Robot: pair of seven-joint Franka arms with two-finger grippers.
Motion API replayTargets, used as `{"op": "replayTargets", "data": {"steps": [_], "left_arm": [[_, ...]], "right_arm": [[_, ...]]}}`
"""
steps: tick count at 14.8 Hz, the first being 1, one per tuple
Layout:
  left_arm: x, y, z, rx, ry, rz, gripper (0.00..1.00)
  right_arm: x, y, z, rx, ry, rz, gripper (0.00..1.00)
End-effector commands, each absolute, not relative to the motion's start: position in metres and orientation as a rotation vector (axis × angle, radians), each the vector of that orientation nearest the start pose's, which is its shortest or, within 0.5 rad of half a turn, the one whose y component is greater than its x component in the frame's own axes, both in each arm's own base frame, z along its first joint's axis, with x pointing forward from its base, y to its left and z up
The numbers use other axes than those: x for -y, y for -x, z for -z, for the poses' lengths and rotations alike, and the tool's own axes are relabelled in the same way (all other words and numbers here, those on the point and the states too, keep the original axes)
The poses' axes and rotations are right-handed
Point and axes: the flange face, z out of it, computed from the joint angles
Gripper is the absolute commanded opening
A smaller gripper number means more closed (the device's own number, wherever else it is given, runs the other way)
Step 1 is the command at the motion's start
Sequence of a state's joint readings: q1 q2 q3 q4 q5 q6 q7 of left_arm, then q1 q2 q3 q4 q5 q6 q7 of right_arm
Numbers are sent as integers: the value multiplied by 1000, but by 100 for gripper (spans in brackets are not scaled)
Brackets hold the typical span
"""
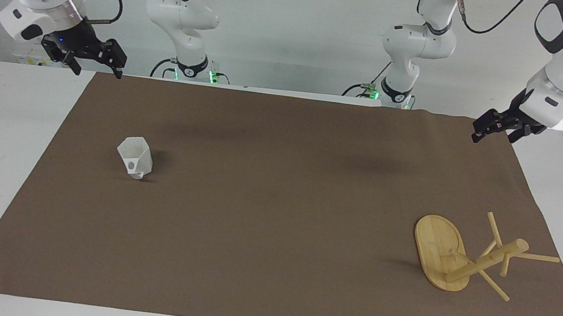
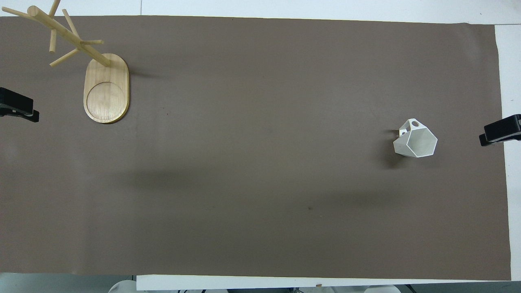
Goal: Hang cup on rack
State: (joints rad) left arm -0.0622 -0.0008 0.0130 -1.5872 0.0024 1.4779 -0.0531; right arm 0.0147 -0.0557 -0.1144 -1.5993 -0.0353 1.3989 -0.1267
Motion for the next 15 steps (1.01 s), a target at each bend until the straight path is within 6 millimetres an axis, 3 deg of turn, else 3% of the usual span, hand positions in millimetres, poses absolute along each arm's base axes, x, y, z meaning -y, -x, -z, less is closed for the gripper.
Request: {"op": "replayTargets", "data": {"steps": [1,5,6,9,11,15], "left_arm": [[24,-538,-610,6,3112,-144,100],[24,-538,-610,6,3112,-144,100],[24,-538,-610,6,3112,-144,100],[24,-538,-609,6,3112,-146,100],[25,-538,-610,3,3112,-144,100],[24,-538,-609,6,3112,-146,100]], "right_arm": [[59,-512,-627,20,3159,-205,100],[63,-509,-626,24,3153,-219,100],[63,-511,-627,99,3148,-207,100],[65,-523,-631,666,3079,-91,100],[86,-528,-629,877,2960,-15,100],[151,-559,-592,1368,2550,199,100]]}}
